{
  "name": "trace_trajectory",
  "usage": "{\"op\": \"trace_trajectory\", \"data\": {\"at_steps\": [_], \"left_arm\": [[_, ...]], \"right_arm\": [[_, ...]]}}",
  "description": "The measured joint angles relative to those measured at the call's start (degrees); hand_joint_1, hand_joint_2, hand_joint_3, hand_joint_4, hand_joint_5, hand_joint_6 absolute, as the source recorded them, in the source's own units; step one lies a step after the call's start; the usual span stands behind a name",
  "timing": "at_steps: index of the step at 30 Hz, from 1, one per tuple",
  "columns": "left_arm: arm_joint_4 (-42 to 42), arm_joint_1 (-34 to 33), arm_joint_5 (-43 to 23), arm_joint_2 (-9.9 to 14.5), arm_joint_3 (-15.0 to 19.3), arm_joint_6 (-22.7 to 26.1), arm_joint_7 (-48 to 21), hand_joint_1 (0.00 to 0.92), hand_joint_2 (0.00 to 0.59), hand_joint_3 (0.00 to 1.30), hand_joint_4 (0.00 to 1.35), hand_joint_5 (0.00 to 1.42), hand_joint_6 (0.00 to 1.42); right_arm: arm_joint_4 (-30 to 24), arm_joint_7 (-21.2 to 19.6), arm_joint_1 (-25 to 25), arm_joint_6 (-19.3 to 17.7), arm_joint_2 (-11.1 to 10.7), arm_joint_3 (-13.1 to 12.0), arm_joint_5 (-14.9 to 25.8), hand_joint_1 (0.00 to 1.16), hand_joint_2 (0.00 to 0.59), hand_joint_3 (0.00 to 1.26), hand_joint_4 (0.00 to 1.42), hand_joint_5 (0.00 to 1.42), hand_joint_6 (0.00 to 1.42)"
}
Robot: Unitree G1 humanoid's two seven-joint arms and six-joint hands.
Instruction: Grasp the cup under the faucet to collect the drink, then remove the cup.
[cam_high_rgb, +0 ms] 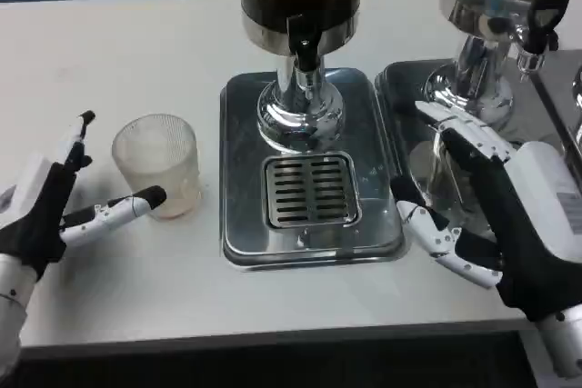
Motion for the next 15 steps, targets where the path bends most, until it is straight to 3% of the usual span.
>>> {"op": "trace_trajectory", "data": {"at_steps": [15], "left_arm": [[2.30,-4.01,-0.09,-3.28,-2.50,3.34,-0.84,0.254,0.024,0.00,0.01,0.25,0.25]], "right_arm": [[-3.07,-0.17,2.94,1.87,2.07,0.03,-1.97,0.41,0.444,0.23,0.20,0.18,0.27]]}}
